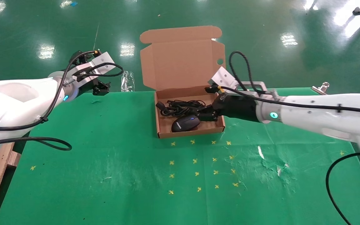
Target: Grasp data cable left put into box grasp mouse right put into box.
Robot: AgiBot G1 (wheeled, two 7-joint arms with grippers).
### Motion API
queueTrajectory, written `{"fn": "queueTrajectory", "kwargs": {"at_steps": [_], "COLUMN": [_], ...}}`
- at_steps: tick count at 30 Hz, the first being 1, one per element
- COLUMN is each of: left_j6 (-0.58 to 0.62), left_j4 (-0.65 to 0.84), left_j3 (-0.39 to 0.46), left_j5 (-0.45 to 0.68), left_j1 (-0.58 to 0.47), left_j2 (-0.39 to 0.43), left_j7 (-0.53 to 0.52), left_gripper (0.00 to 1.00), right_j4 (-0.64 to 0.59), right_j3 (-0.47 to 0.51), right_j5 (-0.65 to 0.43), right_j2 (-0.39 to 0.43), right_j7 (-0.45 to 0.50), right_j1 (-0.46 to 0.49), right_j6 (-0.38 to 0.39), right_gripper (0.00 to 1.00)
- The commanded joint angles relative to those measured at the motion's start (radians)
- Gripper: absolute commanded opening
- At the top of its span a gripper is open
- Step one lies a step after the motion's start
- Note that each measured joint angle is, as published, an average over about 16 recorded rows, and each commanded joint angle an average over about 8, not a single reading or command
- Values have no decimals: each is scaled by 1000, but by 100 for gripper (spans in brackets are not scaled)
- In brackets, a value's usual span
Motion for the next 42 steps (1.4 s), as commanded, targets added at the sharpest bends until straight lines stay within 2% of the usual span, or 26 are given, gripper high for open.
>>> {"fn": "queueTrajectory", "kwargs": {"at_steps": [1,31,36,42], "left_j6": [0,1,30,104], "left_j4": [0,0,-8,-29], "left_j3": [0,1,-17,-62], "left_j5": [0,-4,-85,-282], "left_j1": [0,0,13,46], "left_j2": [0,-1,-21,-69], "left_j7": [0,0,34,117], "left_gripper": [100,100,100,100], "right_j4": [16,259,299,348], "right_j3": [13,201,232,270], "right_j5": [38,610,705,820], "right_j2": [22,344,398,463], "right_j7": [-8,-127,-147,-171], "right_j1": [-13,-206,-238,-276], "right_j6": [-25,-396,-457,-531], "right_gripper": [100,100,100,100]}}
